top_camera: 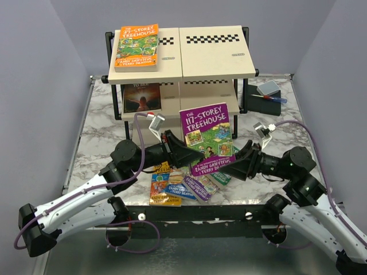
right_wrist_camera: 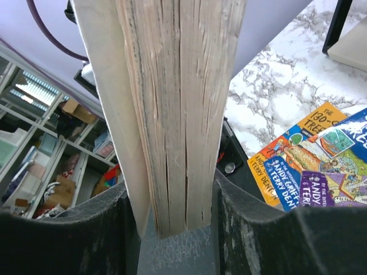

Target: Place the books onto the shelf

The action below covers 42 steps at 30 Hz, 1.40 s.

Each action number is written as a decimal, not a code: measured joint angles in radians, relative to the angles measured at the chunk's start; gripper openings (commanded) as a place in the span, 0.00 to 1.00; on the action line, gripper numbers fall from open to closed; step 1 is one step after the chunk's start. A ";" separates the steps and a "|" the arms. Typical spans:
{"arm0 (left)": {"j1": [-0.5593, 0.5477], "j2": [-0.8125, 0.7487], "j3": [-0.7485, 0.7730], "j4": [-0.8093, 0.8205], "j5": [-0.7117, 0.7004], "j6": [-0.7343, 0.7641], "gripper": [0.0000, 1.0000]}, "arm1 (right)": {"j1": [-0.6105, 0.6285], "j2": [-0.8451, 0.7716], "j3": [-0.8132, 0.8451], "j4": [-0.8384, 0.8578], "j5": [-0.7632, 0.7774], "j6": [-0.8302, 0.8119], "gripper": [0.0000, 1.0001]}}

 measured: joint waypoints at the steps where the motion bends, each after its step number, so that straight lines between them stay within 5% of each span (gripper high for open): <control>1: 0.000 -0.001 0.004 -0.001 0.000 0.004 0.00 | 0.000 -0.005 -0.003 0.006 0.005 0.003 0.46; 16: 0.000 -0.030 0.024 -0.032 -0.029 0.044 0.00 | 0.000 -0.045 -0.060 0.161 0.092 0.090 0.44; 20: 0.000 -0.037 0.024 -0.037 -0.037 0.045 0.00 | 0.000 -0.043 -0.084 0.214 0.102 0.119 0.33; 23: 0.000 -0.040 0.024 -0.039 -0.045 0.044 0.00 | 0.000 -0.035 -0.092 0.241 0.102 0.135 0.03; 28: 0.001 -0.056 0.024 -0.050 -0.055 0.040 0.01 | -0.001 -0.016 -0.092 0.273 0.101 0.141 0.00; 42: -0.003 -0.104 0.024 -0.205 -0.182 0.088 0.53 | 0.002 -0.014 -0.058 0.163 0.129 0.104 0.00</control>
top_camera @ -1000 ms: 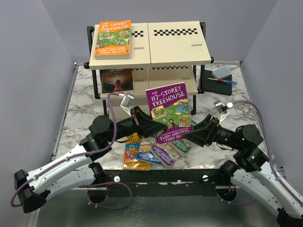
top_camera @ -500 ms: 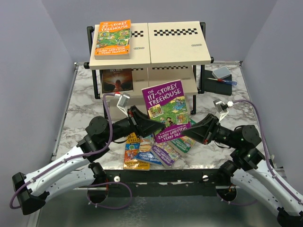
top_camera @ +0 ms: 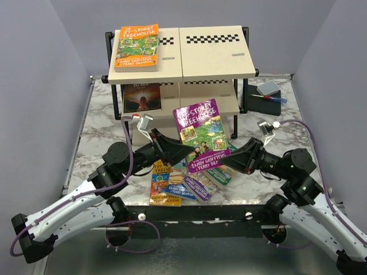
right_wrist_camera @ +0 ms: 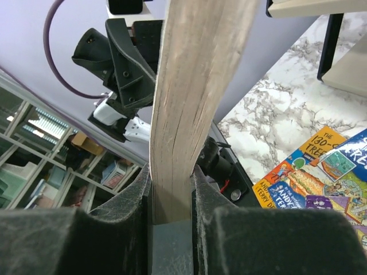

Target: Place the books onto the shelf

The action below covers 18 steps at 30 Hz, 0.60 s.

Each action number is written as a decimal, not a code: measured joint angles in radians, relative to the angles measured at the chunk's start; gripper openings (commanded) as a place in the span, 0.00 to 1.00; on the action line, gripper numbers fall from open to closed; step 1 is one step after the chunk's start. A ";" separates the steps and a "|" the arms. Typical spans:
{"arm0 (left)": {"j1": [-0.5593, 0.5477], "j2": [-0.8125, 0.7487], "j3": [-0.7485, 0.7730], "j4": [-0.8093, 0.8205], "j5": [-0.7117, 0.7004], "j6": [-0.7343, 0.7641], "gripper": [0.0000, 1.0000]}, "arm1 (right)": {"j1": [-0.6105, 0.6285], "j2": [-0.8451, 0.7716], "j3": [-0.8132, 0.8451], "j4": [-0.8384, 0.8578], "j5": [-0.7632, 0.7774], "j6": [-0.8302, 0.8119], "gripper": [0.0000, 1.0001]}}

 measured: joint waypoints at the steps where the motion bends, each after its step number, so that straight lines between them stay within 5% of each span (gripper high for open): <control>1: 0.002 -0.005 0.000 -0.012 -0.016 0.005 0.55 | 0.000 0.000 0.013 -0.018 0.004 -0.005 0.00; 11: 0.005 -0.109 0.055 -0.237 -0.199 0.121 0.84 | 0.000 0.055 0.154 -0.129 0.034 -0.072 0.00; 13: 0.005 -0.132 0.073 -0.298 -0.238 0.159 0.98 | 0.000 0.082 0.198 -0.146 0.034 -0.080 0.00; 18: 0.005 -0.190 0.104 -0.443 -0.326 0.238 0.99 | 0.000 0.175 0.341 -0.186 0.037 -0.092 0.00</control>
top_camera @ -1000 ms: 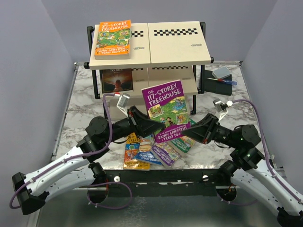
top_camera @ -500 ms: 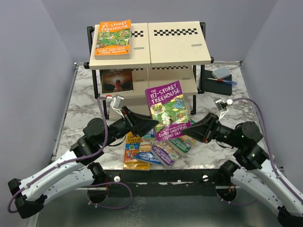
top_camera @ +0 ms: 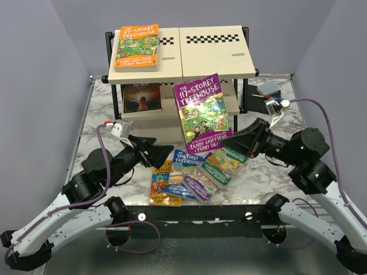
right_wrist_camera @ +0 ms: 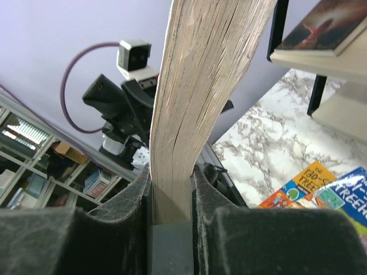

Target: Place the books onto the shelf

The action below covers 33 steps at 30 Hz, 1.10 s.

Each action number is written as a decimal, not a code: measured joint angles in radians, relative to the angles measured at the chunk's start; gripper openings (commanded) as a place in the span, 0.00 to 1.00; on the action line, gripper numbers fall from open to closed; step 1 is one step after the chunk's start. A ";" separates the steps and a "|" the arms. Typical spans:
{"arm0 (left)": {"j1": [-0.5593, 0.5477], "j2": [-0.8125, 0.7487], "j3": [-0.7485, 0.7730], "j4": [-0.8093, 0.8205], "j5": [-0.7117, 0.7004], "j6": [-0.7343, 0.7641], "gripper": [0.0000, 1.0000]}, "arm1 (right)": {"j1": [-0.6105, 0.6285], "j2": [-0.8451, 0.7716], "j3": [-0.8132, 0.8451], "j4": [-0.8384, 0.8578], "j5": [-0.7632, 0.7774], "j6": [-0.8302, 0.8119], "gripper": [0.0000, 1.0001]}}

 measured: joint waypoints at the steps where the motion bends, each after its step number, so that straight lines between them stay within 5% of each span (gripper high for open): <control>1: 0.000 -0.006 0.005 -0.027 -0.014 0.015 0.99 | 0.000 0.021 0.029 -0.007 0.004 -0.004 0.00; 10: 0.000 -0.020 0.010 -0.169 -0.050 0.136 0.99 | 0.000 0.241 0.333 -0.089 0.101 -0.025 0.00; 33: 0.000 -0.044 -0.061 -0.176 -0.029 0.197 0.99 | -0.031 0.835 1.012 -0.301 0.274 0.080 0.01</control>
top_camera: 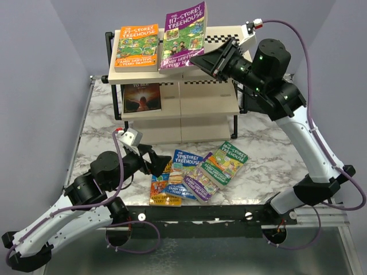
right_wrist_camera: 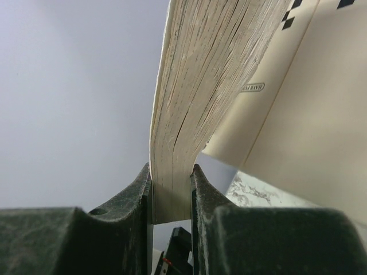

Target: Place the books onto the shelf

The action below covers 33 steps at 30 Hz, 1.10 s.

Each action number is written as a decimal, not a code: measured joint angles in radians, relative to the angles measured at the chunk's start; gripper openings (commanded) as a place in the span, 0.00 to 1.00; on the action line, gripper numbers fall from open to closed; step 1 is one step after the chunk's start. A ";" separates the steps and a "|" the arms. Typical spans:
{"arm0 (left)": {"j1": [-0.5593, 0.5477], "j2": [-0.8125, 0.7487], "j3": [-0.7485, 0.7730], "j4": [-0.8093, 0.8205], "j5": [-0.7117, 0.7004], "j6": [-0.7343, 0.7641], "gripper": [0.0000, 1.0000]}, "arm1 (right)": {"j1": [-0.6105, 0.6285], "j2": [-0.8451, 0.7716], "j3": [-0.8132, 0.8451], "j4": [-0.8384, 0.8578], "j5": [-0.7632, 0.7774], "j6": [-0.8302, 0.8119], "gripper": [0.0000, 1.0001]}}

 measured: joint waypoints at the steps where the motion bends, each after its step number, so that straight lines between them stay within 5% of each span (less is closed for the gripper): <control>1: 0.000 -0.002 0.000 0.000 0.001 0.000 0.99 | -0.008 0.016 0.020 -0.004 -0.002 0.008 0.01; 19: 0.000 -0.025 -0.006 0.000 0.001 0.000 0.99 | -0.178 0.265 0.264 -0.090 -0.216 0.113 0.01; 33: 0.000 -0.019 -0.006 0.000 0.001 0.000 0.99 | -0.182 0.330 0.308 -0.107 -0.339 0.145 0.01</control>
